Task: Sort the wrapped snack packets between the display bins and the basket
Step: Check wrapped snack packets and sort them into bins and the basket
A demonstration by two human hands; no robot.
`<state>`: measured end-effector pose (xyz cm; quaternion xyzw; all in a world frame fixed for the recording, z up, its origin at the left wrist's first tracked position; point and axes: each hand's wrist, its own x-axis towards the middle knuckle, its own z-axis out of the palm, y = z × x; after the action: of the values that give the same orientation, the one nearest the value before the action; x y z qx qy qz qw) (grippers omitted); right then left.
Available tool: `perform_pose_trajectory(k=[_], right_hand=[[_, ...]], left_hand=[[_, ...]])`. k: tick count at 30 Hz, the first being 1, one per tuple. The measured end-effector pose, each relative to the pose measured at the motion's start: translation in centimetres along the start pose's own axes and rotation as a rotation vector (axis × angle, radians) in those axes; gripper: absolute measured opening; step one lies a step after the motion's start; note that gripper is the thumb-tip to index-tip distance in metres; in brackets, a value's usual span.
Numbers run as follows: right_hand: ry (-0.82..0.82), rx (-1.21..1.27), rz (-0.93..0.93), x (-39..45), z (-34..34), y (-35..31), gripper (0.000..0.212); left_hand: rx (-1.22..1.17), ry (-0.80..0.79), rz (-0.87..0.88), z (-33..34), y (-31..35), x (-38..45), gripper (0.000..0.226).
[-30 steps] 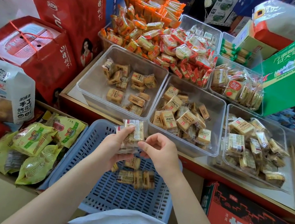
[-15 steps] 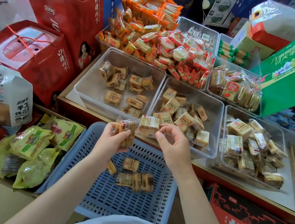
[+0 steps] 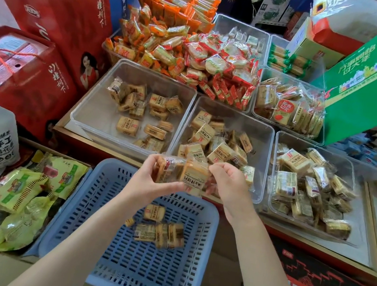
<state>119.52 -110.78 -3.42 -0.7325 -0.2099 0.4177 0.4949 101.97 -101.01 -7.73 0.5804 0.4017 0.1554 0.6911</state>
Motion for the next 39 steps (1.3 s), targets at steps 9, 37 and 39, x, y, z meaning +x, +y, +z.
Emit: perform_pose_trajectory(k=[9, 37, 39], right_hand=[[-0.075, 0.172, 0.075, 4.2, -3.7, -0.3, 0.024], [-0.017, -0.976, -0.161, 23.5, -5.3, 4.8, 0.057], [0.072, -0.920, -0.149, 24.4, -3.9, 3.1, 0.054]], left_hand=[[-0.088, -0.017, -0.089, 4.7, 2.1, 4.5, 0.078], [1.199, -0.020, 0.352, 6.1, 0.2, 22.2, 0.058], [1.148, 0.112, 0.392, 4.0, 0.1, 21.5, 0.053]])
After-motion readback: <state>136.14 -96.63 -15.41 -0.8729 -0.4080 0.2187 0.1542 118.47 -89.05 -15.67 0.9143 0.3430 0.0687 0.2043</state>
